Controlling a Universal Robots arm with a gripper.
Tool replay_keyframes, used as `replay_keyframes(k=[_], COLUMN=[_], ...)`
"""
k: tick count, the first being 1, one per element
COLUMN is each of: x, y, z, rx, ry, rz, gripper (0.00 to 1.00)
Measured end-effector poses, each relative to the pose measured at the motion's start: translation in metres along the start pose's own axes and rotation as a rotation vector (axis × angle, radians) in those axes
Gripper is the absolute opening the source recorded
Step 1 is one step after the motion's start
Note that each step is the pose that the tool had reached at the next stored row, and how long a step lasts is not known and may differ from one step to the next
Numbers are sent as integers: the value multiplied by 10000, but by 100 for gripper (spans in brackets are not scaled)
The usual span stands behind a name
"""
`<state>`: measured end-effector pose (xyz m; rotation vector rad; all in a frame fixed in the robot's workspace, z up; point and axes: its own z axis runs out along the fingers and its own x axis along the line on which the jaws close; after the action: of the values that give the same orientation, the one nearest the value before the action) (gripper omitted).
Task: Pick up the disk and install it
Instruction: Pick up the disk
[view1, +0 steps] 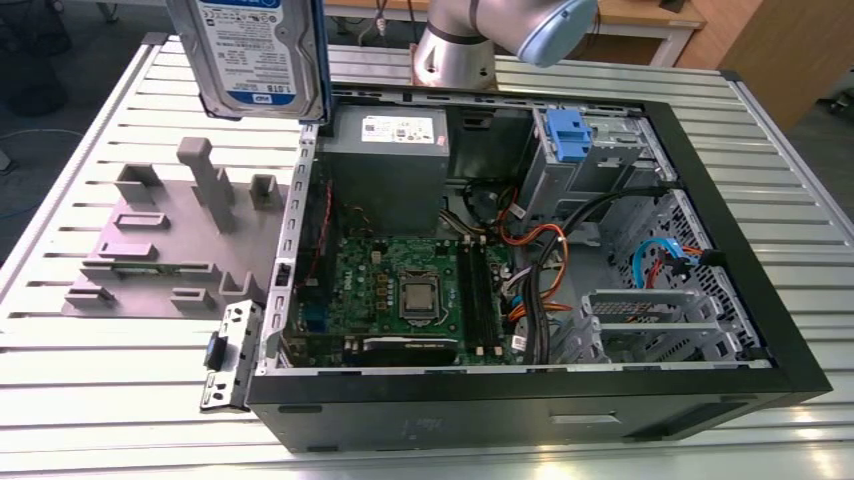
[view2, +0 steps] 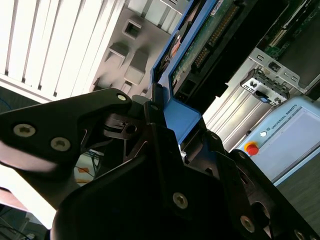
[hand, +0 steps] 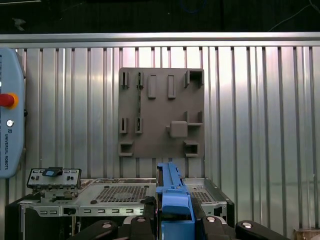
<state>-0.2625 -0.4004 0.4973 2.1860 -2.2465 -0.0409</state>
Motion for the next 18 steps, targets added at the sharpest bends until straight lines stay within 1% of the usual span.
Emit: replay_keyframes(k=[16,18], x=[-4,-4], y=[-137,-142], z=[0,-1], rx=[1,0], ry=[0,0], rz=[0,1], gripper=[36,36])
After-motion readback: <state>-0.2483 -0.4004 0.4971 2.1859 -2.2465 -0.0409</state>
